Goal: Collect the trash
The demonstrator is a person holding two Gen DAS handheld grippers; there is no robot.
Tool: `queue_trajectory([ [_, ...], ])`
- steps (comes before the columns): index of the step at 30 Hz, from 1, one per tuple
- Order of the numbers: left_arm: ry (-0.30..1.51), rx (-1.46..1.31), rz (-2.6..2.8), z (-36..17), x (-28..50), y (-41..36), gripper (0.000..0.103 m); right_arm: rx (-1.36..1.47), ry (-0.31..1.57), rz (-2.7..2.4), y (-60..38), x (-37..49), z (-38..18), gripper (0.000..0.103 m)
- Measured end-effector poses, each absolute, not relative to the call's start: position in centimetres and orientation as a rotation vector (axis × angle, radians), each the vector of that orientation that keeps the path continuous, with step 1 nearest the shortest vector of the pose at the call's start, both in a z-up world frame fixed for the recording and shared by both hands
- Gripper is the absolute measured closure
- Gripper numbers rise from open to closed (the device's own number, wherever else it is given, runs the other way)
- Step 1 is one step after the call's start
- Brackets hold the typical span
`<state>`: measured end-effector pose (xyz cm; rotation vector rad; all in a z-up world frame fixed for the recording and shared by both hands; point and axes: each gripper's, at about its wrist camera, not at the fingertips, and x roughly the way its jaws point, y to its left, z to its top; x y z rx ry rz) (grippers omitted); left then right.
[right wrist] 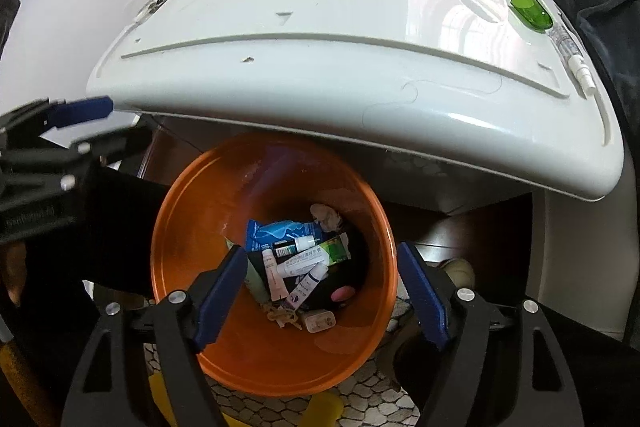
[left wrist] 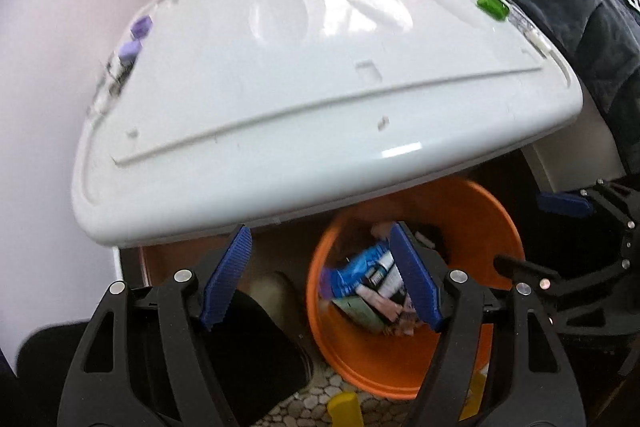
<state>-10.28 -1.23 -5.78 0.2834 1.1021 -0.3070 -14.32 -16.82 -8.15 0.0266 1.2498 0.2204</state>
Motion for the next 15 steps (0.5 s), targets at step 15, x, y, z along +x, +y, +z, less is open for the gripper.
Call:
queue_trajectory([
  [15,1.024,0.272,-0.323,-3.5,-6.0,-3.3,0.033,0.005,1.117,0.111,-21.7,-9.0,-2.5,0.024],
])
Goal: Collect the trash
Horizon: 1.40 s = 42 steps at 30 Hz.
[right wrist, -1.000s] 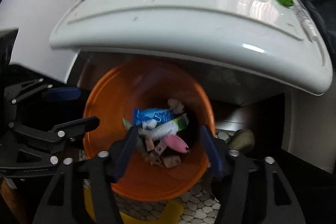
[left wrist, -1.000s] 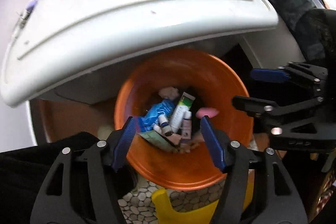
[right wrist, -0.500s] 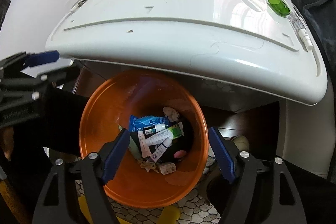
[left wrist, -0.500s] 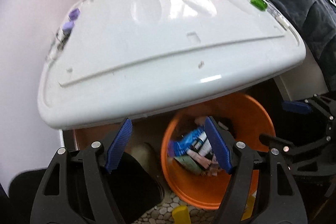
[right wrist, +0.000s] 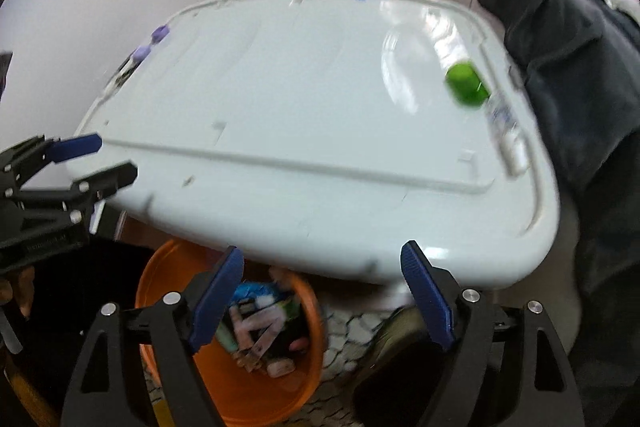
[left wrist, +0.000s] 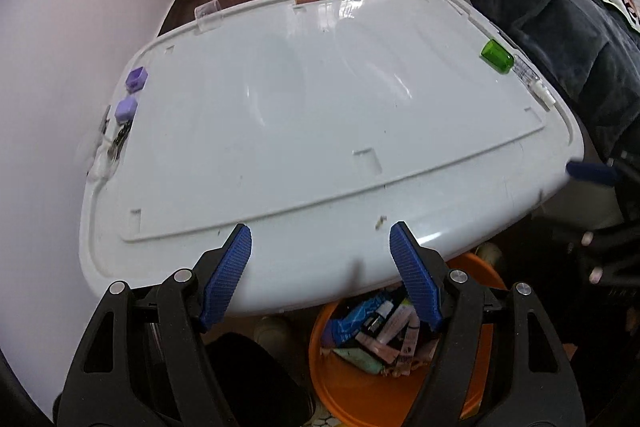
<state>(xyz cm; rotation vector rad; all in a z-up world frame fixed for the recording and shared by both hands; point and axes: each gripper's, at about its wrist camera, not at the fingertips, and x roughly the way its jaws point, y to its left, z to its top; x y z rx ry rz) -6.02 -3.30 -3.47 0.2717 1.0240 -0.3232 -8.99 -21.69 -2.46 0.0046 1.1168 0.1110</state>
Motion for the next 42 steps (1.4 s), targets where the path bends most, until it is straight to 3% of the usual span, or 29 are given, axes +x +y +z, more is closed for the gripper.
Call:
queue_trajectory([
  [14,1.01,0.246,-0.322,-3.8,-1.4,-4.5,0.033,-0.017,0.976,0.042,-24.9,-0.1,3.0,0.019],
  [21,0.888,0.244,-0.219,-1.4,2.2,-5.0,0.013,-0.001,0.839,0.068,-23.0,3.9,5.5,0.016],
  [31,0.743,0.218,-0.149,2.1,7.7,-5.4,0.012,0.087,0.779,0.024,-24.4,4.7,5.0,0.013],
  [42,0.647,0.232,-0.066,2.9,8.1,-5.2,0.012,0.063,0.787,0.042,-23.7,4.3,4.7,0.012],
])
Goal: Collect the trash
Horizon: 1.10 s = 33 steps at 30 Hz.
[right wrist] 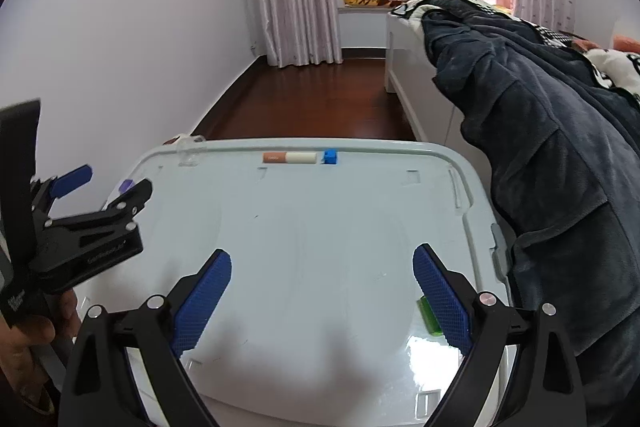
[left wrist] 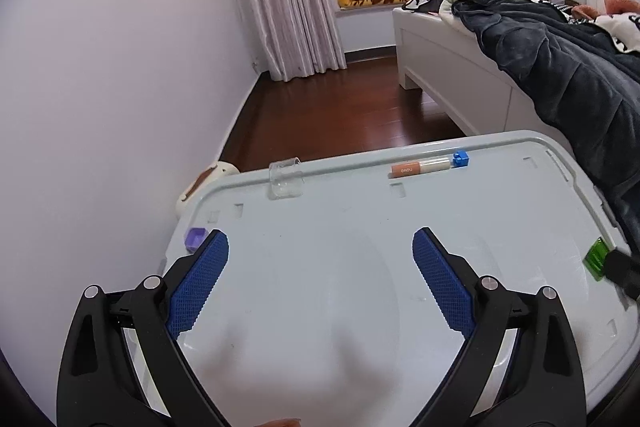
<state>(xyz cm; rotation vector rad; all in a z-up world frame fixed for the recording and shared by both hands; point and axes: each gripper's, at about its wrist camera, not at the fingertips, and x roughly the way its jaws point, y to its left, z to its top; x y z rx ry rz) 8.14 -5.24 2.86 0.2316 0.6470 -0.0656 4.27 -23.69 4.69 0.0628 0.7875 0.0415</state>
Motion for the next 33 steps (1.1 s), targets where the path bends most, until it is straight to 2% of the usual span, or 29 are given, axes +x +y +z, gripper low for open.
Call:
queue_trajectory([
  [33,0.625,0.186,-0.073,3.7,7.4,-3.9,0.012,-0.001,0.802,0.088,-21.4,3.1,4.3,0.01],
])
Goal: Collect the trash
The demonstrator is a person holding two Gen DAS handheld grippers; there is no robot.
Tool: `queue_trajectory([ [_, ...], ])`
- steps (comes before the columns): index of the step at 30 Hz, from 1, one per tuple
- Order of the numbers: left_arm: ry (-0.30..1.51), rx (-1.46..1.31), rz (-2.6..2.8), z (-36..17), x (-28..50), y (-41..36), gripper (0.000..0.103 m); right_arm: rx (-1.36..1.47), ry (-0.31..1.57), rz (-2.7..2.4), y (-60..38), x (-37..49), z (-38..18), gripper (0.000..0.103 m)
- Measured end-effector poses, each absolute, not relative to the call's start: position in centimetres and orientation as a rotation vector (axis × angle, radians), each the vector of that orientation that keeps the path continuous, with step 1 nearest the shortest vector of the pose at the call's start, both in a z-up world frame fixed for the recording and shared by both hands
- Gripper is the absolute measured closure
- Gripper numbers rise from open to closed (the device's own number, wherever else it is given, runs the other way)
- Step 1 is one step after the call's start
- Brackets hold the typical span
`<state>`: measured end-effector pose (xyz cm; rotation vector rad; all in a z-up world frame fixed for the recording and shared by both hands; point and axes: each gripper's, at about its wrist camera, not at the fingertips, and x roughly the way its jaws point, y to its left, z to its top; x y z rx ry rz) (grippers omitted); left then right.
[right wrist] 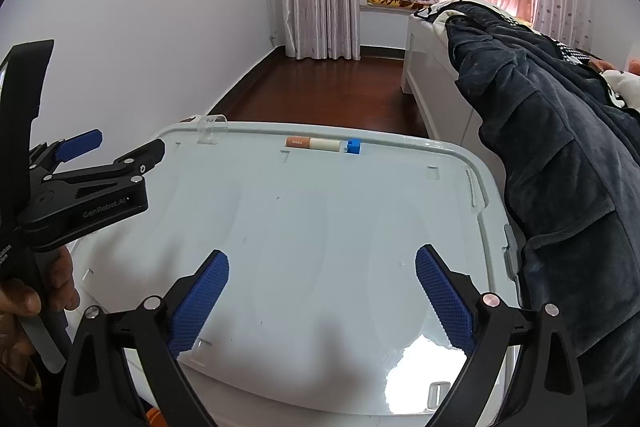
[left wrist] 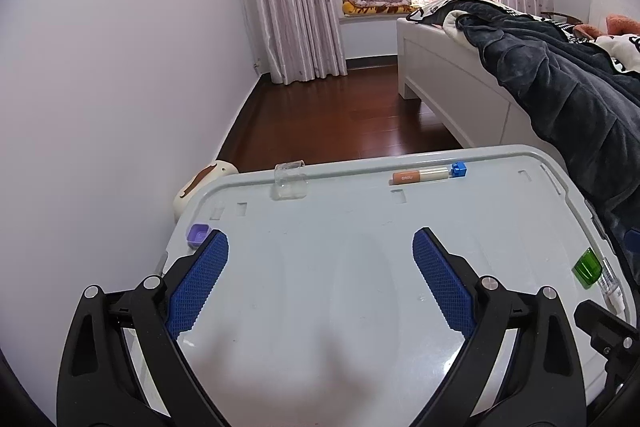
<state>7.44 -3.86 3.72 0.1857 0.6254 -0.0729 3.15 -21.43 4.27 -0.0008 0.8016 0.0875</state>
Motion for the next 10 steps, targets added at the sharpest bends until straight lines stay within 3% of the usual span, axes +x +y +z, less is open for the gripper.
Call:
queue_trajectory([
  [10,0.645,0.192,-0.087,3.44,7.53,-4.28,0.012,0.0,0.808,0.086,-21.6,3.2,4.11,0.006],
])
